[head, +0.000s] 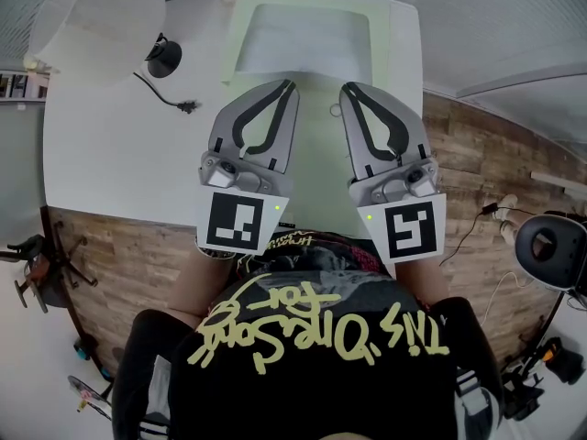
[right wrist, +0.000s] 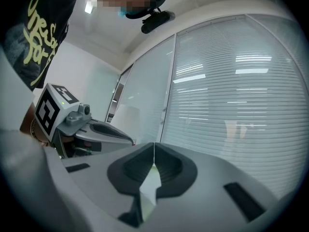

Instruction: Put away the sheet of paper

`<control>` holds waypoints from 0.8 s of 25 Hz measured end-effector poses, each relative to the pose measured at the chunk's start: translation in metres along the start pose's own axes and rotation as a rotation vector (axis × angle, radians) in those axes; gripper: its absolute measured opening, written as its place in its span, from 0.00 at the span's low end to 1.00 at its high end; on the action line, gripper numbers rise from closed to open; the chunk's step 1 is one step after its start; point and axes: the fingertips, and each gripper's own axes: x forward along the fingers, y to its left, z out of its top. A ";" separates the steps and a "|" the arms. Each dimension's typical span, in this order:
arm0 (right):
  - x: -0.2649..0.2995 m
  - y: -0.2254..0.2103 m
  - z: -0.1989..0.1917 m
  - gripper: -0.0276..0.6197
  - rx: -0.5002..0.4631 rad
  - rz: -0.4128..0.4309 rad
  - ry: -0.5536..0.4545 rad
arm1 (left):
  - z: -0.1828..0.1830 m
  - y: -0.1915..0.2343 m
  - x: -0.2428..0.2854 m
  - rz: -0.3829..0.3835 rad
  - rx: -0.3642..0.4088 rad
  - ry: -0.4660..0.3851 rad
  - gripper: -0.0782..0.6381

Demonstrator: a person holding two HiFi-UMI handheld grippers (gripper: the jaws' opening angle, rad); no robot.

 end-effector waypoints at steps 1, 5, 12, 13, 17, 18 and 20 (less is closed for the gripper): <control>0.000 0.000 0.001 0.06 -0.002 -0.002 -0.001 | 0.000 -0.001 0.000 -0.004 0.005 0.001 0.13; 0.000 0.000 0.000 0.05 -0.005 -0.010 0.010 | 0.001 -0.002 0.001 -0.008 -0.004 -0.005 0.13; 0.000 0.003 0.003 0.05 0.017 0.020 -0.007 | -0.001 -0.001 0.002 -0.006 0.001 -0.006 0.13; 0.001 0.003 0.002 0.05 0.013 0.019 -0.005 | -0.002 0.000 0.002 -0.004 0.002 -0.004 0.13; 0.000 0.002 0.000 0.05 -0.002 0.008 0.009 | -0.002 0.000 0.002 0.002 -0.006 -0.002 0.13; 0.000 0.001 -0.001 0.05 -0.007 0.003 0.014 | -0.002 0.000 0.002 0.002 -0.008 -0.002 0.13; -0.001 0.001 -0.002 0.05 -0.011 -0.003 0.020 | -0.002 0.000 0.001 0.002 -0.011 -0.001 0.13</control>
